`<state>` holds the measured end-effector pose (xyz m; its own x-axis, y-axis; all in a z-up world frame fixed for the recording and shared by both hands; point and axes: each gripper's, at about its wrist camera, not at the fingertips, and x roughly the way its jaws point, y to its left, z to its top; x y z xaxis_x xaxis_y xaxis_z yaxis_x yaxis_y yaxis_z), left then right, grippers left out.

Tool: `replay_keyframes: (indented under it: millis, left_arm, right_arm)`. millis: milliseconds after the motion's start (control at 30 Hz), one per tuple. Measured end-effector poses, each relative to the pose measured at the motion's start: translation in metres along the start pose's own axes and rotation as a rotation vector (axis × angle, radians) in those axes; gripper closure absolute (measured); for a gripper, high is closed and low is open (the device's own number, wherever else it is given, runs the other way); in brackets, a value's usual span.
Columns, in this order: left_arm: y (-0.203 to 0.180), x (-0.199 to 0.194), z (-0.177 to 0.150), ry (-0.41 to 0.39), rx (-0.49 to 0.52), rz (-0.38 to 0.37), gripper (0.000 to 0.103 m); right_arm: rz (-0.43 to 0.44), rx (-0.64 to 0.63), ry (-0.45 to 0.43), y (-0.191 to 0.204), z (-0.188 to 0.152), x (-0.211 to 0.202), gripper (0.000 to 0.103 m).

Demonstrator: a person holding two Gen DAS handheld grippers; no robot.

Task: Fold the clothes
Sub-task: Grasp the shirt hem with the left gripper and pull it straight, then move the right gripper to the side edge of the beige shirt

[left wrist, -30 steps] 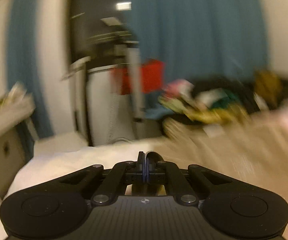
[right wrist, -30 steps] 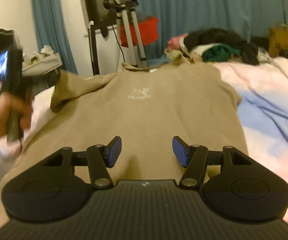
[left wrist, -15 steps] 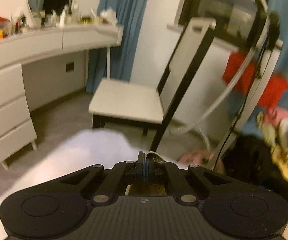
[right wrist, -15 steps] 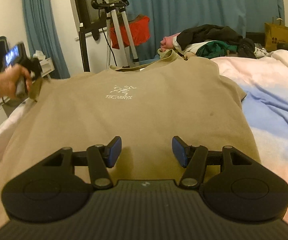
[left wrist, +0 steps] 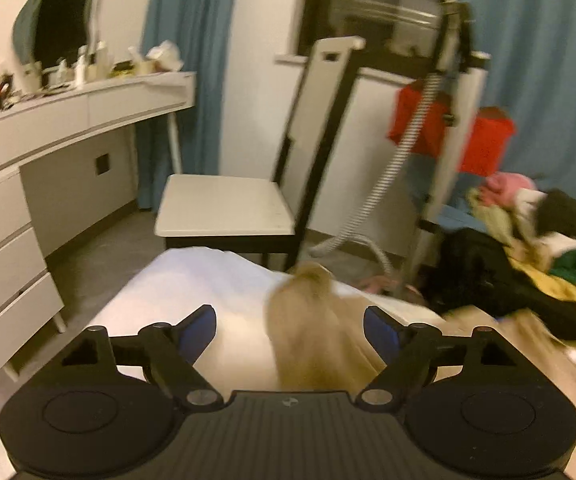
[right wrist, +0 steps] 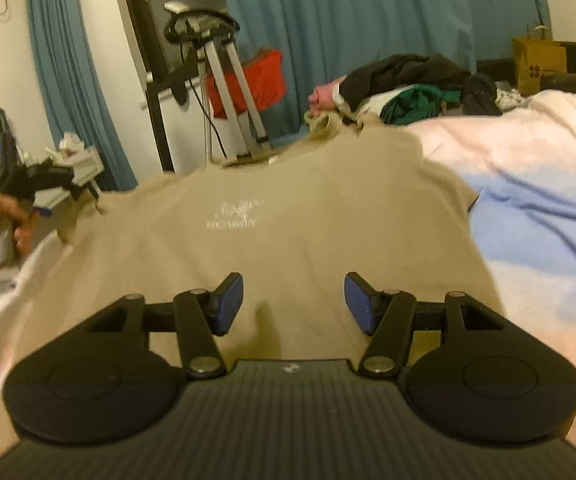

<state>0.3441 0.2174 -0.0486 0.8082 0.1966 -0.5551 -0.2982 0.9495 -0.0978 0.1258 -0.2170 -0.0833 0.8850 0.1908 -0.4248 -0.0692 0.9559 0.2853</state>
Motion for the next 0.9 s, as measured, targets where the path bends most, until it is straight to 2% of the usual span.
replay_keyframes:
  millis: [133, 367, 567, 633, 733, 833, 900]
  left_arm:
    - [-0.021, -0.069, -0.032, -0.030, 0.079, -0.088, 0.013]
    - [-0.059, -0.178, -0.101, -0.015, 0.098, -0.231, 0.013]
    - [-0.090, -0.266, -0.136, -0.050, 0.163, -0.325, 0.013]
    - [-0.096, -0.288, -0.148, -0.054, 0.166, -0.340, 0.011]
    - [-0.103, -0.315, -0.168, -0.012, 0.169, -0.357, 0.010]
    - [-0.105, -0.325, -0.186, 0.019, 0.156, -0.394, 0.009]
    - [-0.109, -0.327, -0.195, 0.020, 0.188, -0.402, 0.009]
  right_arm:
    - [0.008, 0.001, -0.031, 0.001, 0.006, -0.018, 0.044]
    - [0.025, 0.001, -0.085, 0.004, 0.013, -0.057, 0.043]
    - [0.004, -0.005, -0.134, 0.002, 0.016, -0.076, 0.043]
    - [0.001, 0.011, -0.141, -0.001, 0.017, -0.078, 0.043]
    - [-0.001, 0.058, -0.143, -0.007, 0.021, -0.079, 0.043]
    - [0.000, 0.092, -0.136, -0.012, 0.024, -0.077, 0.043]
    - [-0.008, 0.095, -0.141, -0.016, 0.026, -0.072, 0.043]
